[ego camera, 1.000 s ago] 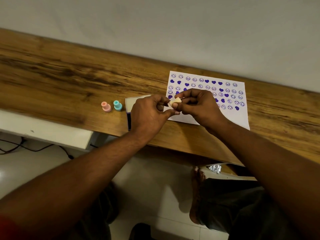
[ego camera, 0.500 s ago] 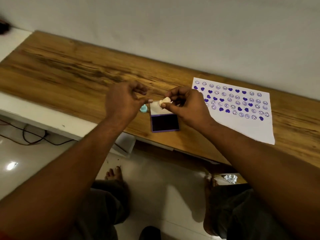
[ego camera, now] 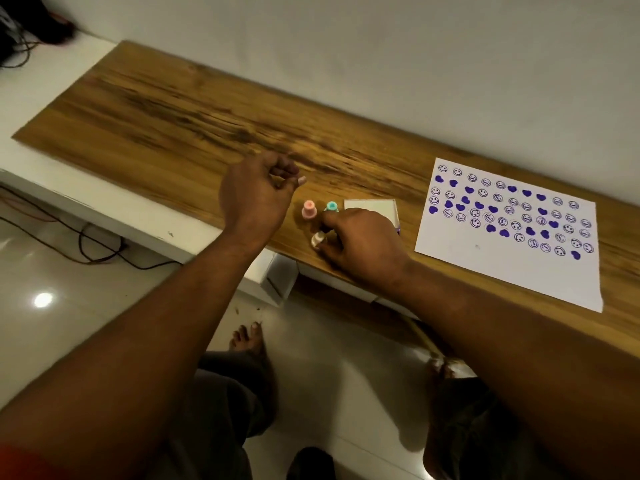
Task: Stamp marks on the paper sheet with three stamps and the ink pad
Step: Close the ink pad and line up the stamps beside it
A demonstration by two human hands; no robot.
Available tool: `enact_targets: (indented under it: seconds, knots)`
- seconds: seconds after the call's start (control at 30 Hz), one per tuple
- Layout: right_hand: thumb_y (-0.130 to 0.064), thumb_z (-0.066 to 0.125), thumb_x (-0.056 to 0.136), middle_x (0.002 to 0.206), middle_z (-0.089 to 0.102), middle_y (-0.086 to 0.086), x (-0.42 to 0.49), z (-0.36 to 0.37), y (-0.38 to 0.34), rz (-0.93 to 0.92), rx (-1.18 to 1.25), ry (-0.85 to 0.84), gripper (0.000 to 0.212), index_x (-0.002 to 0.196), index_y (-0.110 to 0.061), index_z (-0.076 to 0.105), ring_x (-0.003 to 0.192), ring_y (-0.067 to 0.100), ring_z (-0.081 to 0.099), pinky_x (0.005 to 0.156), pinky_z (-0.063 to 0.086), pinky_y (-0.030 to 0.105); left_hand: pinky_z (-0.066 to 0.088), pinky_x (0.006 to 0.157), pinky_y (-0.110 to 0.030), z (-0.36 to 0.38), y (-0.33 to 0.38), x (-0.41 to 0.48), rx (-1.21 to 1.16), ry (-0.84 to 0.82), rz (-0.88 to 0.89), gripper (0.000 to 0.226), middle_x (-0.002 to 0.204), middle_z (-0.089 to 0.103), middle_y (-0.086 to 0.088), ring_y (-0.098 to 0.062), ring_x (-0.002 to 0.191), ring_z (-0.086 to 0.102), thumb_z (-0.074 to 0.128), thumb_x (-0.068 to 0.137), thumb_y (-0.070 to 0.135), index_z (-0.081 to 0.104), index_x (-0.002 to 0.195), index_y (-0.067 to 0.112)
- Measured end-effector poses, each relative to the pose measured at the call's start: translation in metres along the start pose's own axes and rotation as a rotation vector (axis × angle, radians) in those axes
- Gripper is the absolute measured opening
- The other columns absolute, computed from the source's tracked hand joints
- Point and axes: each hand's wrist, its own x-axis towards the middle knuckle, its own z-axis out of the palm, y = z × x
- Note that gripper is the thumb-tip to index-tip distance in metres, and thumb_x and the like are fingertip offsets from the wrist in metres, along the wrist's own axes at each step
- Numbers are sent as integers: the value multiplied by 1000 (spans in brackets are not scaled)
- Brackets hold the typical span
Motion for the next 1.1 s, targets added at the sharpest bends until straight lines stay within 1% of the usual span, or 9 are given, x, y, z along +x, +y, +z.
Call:
enact_targets:
  seconds: [0.13, 0.23, 0.37, 0.47, 0.6, 0.7, 0.77, 0.87, 1.1]
  knots:
    - [-40, 67, 99, 110, 77, 2, 0, 0, -1, -13, -15, -5, 35, 131, -29, 64, 97, 20, 71, 74, 53, 31, 43, 59, -22, 2, 2, -1, 0, 1, 2, 17, 93, 76, 15, 5, 63, 56, 85, 85, 39, 78, 98, 30]
    - [-43, 68, 97, 116, 76, -1, -1, -6, -1, -4, -6, -28, 40, 135, -31, 63, 100, 18, 70, 79, 55, 32, 48, 61, -25, 3, 7, -3, 2, -5, 16, 18, 94, 76, 14, 4, 64, 57, 85, 85, 40, 78, 99, 29]
    - [-48, 67, 96, 109, 77, -11, 3, -33, 9, 7, 48, 26, 31, 124, -34, 69, 85, 1, 61, 70, 48, 24, 54, 65, -33, -2, 16, -7, 14, 19, 63, 16, 97, 77, 14, -1, 62, 57, 82, 89, 38, 78, 101, 28]
    - [-49, 70, 95, 104, 78, -13, 4, -54, 36, 148, 95, 113, 29, 118, -32, 73, 83, 4, 68, 70, 56, 28, 51, 63, -32, -11, 35, -21, 60, 5, 213, 17, 96, 77, 13, -7, 69, 62, 77, 93, 41, 78, 103, 27]
    - [-45, 71, 97, 118, 76, -5, 5, -59, 80, 285, 45, 37, 34, 125, -25, 74, 102, 15, 69, 80, 54, 31, 39, 62, -27, -11, 73, -69, 340, -326, 385, 29, 101, 77, 6, -14, 87, 70, 66, 97, 53, 75, 119, 36]
    - [-39, 66, 100, 132, 71, 2, 3, -53, 91, 222, -20, -73, 39, 134, -22, 69, 119, 24, 65, 94, 54, 38, 48, 78, -33, 6, 95, -116, 525, -651, 513, 41, 122, 71, 1, -18, 105, 66, 55, 103, 54, 61, 136, 29]
    - [-39, 61, 103, 140, 66, 1, 3, -51, 91, 176, -49, -146, 43, 142, -23, 63, 126, 24, 61, 100, 52, 38, 55, 93, -43, 16, 103, -139, 570, -806, 535, 47, 133, 64, -4, -22, 115, 63, 57, 104, 50, 52, 142, 23]
    - [-39, 56, 105, 145, 63, -1, 4, -49, 89, 142, -77, -181, 43, 146, -26, 58, 131, 23, 57, 102, 50, 39, 55, 99, -47, 23, 103, -154, 602, -842, 524, 57, 143, 58, -9, -25, 123, 61, 56, 104, 52, 46, 148, 17]
    - [-35, 56, 106, 140, 66, 0, 6, -50, 84, 145, -40, -195, 39, 143, -23, 61, 126, 23, 60, 99, 52, 38, 52, 106, -50, 27, 93, -151, 693, -822, 485, 93, 170, 22, -21, -33, 149, 41, 52, 101, 63, 15, 164, 6]
